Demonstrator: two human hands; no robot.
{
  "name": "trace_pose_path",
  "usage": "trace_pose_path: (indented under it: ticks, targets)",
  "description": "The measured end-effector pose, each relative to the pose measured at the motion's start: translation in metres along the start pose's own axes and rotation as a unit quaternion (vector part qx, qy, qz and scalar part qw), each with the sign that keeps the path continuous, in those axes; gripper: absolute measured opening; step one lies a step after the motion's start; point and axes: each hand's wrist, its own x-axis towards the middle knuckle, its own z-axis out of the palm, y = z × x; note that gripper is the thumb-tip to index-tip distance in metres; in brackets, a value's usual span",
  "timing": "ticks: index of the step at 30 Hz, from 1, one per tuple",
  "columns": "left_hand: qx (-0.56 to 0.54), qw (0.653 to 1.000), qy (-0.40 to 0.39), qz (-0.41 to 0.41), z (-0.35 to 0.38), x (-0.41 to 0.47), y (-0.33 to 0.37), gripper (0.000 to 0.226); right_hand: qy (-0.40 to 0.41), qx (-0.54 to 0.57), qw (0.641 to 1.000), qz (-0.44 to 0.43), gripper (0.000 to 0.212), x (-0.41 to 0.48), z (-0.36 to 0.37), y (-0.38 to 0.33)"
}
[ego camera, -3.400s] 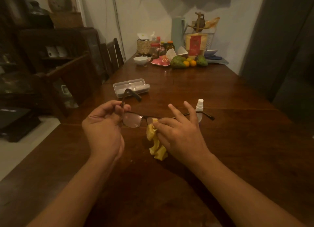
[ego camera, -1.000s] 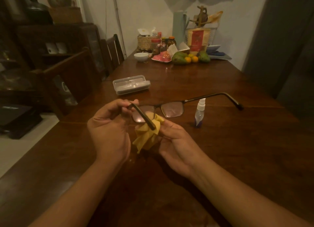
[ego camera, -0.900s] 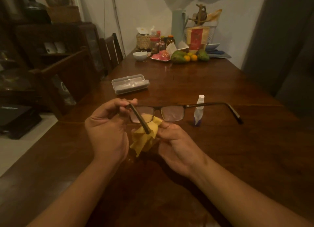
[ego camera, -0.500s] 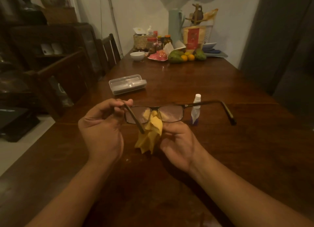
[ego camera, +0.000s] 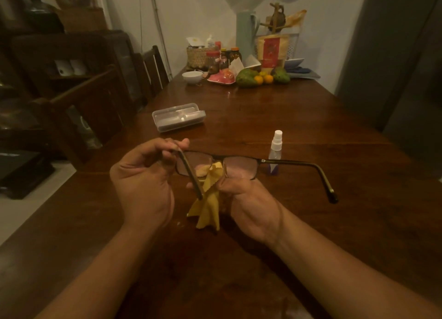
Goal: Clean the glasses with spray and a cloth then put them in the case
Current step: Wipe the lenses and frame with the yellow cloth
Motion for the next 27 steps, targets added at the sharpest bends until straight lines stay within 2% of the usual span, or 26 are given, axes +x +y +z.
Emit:
trace_pose_path:
  ticks: [2, 6, 9, 12, 16, 19, 21, 27]
  targets:
    - [-0.002, 1.000, -0.002, 0.004, 0.000, 0.000, -0.001, 0.037, 0.014, 0.012, 1.000, -0.014, 0.032, 0.001, -0.001, 0.000]
    - [-0.004, 1.000, -0.003, 0.014, 0.000, 0.002, -0.001, 0.028, 0.018, 0.010, 0.999, -0.029, 0.026, 0.001, -0.001, 0.001]
    - [0.013, 1.000, 0.018, 0.019, -0.004, 0.005, -0.002, 0.038, 0.020, -0.044, 0.999, -0.008, 0.022, 0.001, -0.001, 0.002]
    - [0.025, 0.998, 0.061, 0.012, -0.006, 0.008, -0.003, 0.038, 0.036, -0.104, 0.994, 0.001, 0.018, 0.003, 0.003, 0.004]
    - [0.033, 0.995, 0.090, 0.007, -0.002, 0.006, -0.006, 0.044, 0.067, 0.003, 0.996, 0.052, 0.028, 0.004, 0.007, 0.007]
    - [0.043, 0.998, 0.055, -0.006, 0.002, 0.001, -0.010, 0.028, 0.070, 0.113, 0.989, 0.065, 0.026, 0.004, 0.006, 0.002]
    - [0.047, 0.998, 0.037, -0.018, 0.002, -0.001, -0.012, 0.026, 0.064, 0.169, 0.982, 0.056, 0.021, 0.004, 0.003, -0.002]
    - [0.035, 0.999, -0.002, -0.030, 0.004, -0.004, -0.013, 0.019, 0.090, 0.158, 0.983, 0.003, 0.041, 0.005, 0.005, -0.001]
